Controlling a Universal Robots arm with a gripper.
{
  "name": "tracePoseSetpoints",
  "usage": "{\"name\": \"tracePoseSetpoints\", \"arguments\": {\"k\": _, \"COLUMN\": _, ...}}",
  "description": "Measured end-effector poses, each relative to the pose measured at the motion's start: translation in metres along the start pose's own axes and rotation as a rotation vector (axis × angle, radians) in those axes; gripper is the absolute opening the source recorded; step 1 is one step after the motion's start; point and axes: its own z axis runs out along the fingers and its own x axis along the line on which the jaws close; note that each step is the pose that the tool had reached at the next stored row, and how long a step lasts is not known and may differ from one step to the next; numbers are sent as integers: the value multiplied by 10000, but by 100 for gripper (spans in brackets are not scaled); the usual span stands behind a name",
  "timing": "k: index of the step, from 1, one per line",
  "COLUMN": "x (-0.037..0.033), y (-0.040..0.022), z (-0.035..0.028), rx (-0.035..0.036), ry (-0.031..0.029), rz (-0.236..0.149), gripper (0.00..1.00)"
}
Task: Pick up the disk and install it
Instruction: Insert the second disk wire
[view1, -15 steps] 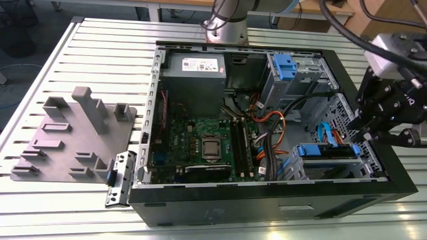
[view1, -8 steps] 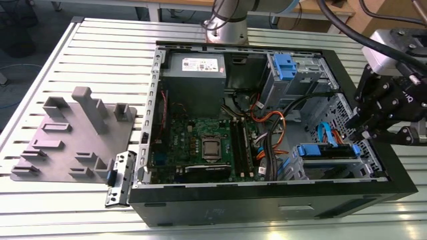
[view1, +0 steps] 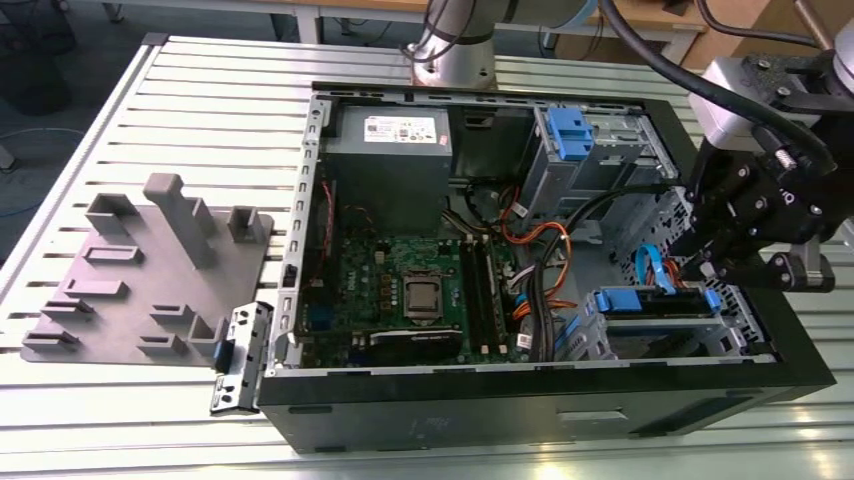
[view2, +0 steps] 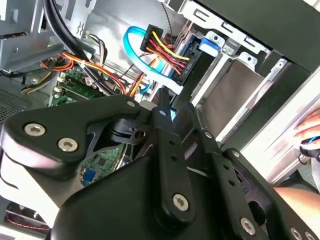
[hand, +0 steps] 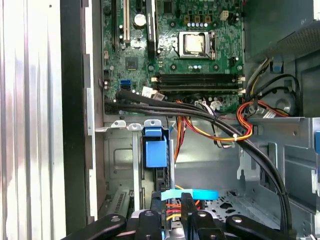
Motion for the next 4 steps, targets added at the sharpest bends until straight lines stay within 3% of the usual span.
{"name": "tracePoseSetpoints", "arguments": {"k": 2, "x": 1, "y": 40, "z": 0, "rx": 0, "ry": 0, "rz": 0, "gripper": 30}}
{"name": "tracePoseSetpoints", "arguments": {"k": 4, "x": 1, "y": 41, "z": 0, "rx": 0, "ry": 0, "rz": 1, "gripper": 30}}
